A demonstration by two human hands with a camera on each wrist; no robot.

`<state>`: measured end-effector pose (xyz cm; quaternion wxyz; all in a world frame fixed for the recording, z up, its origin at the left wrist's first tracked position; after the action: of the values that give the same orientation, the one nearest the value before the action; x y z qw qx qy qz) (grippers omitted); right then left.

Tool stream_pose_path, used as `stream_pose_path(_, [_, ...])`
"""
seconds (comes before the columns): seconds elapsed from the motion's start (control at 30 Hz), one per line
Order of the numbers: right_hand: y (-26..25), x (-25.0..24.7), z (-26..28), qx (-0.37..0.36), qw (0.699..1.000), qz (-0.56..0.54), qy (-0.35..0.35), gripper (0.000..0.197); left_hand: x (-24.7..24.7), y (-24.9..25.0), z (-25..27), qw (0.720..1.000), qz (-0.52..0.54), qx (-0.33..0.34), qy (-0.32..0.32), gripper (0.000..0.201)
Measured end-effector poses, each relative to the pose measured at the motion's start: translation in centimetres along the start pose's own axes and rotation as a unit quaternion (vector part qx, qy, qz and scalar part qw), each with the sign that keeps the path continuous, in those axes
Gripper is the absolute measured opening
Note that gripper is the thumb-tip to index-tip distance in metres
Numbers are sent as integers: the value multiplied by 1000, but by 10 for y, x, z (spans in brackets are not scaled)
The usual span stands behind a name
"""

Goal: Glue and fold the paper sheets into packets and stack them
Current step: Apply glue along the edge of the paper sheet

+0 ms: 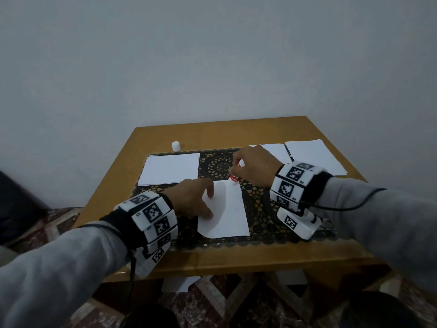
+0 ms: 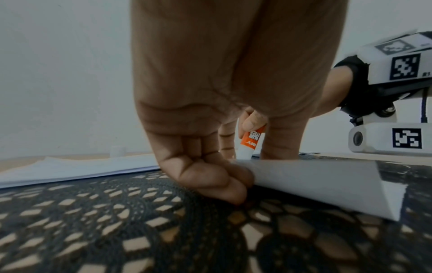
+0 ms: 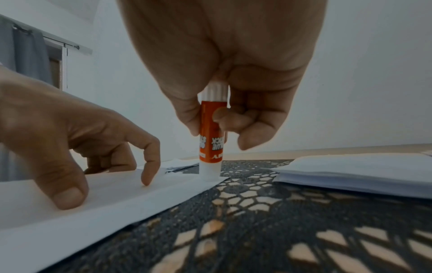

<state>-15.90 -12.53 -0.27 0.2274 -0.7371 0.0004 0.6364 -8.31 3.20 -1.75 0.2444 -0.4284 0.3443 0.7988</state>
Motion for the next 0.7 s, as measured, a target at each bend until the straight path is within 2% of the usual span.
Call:
stream_pose_path(0.1, [-1,1,1,-9,1000,7,-10,15,-1,2,0,1000,-20,12,-21,67])
stream_pose_path(0.17, [0,1,3,-17,1000,8,-15,13,-3,3,-1,999,-39,21,-26,76])
stream_pose_path(0.4, [-7,-4,25,-69,995,-12,-72,15,-3,3,-4,998,-58,13,-26,76])
stream_pose_path(0.7, [-18,-5,59,-89,988,-29,-126,17,-3,4,-6,996,-91,12,-13,76])
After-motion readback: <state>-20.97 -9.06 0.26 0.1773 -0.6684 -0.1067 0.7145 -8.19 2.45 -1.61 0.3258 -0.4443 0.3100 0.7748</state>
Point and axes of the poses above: each hand's wrist, its own z-axis away from the middle knuckle, its own x-axis out of the palm, y = z × x, the point moved 2 cm from there along -z, towards the middle knuckle, and after that the axes turned 2 degrees about z, right-handed, at the moved point
